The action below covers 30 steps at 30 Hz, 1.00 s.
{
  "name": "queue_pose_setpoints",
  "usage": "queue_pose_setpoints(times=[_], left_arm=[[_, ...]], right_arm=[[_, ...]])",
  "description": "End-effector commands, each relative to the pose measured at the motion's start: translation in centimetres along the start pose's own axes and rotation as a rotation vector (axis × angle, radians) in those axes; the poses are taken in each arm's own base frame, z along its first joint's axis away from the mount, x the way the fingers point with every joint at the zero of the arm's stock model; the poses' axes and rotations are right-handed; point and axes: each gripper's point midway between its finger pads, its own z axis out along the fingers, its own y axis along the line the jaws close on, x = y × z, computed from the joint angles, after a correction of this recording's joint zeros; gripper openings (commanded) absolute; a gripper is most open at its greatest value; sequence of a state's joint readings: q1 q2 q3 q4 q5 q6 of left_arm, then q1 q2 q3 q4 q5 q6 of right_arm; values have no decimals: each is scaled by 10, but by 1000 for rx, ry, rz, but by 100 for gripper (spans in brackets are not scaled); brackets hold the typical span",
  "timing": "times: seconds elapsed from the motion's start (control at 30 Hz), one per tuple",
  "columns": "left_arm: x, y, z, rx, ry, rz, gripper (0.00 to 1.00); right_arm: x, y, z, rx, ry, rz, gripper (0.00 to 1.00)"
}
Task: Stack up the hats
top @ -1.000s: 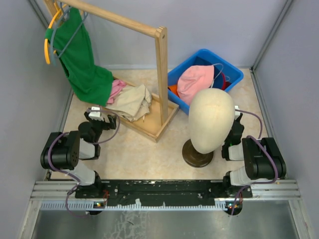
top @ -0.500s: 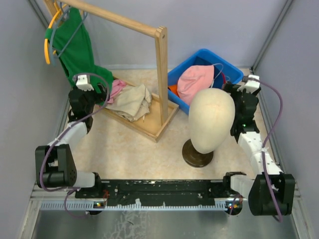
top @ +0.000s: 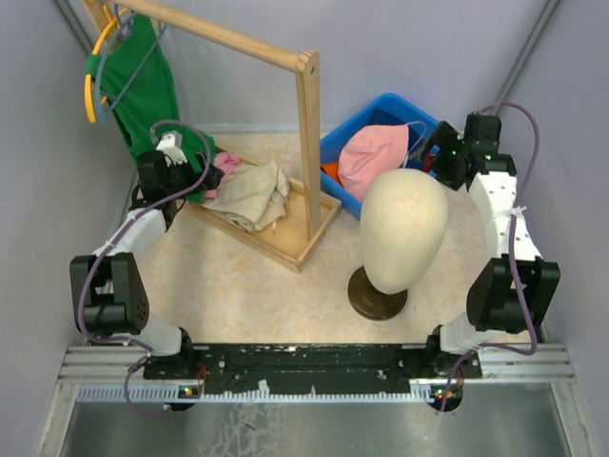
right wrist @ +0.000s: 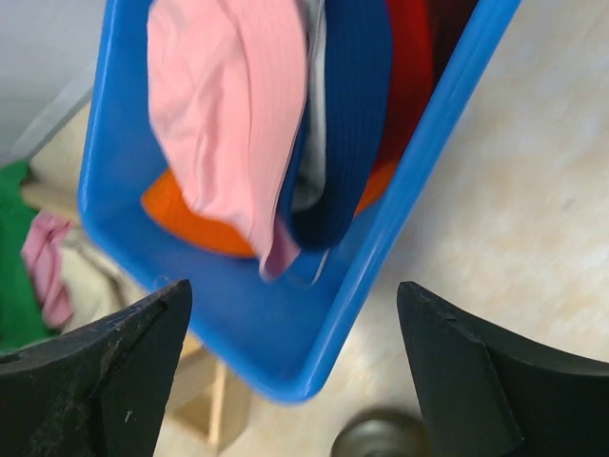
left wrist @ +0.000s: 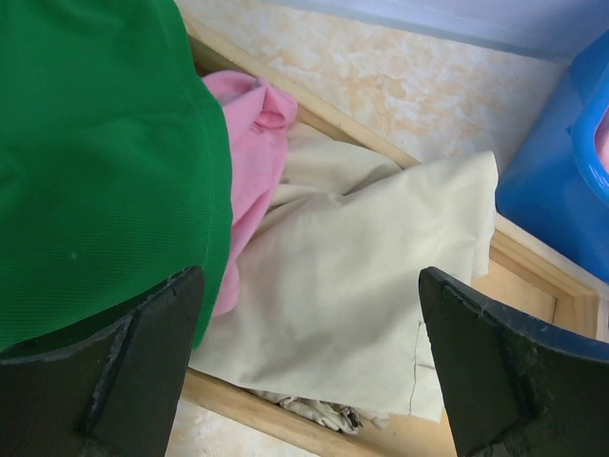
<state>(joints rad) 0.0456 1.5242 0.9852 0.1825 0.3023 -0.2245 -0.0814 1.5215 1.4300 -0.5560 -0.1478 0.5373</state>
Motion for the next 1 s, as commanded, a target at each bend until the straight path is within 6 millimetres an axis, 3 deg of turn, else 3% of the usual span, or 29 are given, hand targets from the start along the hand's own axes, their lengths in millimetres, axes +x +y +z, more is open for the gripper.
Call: queue_pose_setpoints(times=[0.0,0.13,0.3,0.6,0.83,0.9,0.97], left_arm=[[-14,-13,-10,36,-8,16,99],[-15,-14,-12,38,-6,18,99],[-13,-17,-12,51,0,8,99],[-8,-16,-11,54,10,6,99],[-6,-13,-8,47,20,14,99],[-5,-12,-6,48,21,10,99],[-4,-13,-5,50,22,7,99]], right_arm=[[53,23,-30,-84,272,221,88],[88,13,-30,-83,350,280,88],[115,4,-20,-79,392,298,86],[127,35,5,-119,391,279,86],[139,24,33,-42,409,276,86],[142,18,38,-17,411,266,79],[138,13,40,14,385,247,59]])
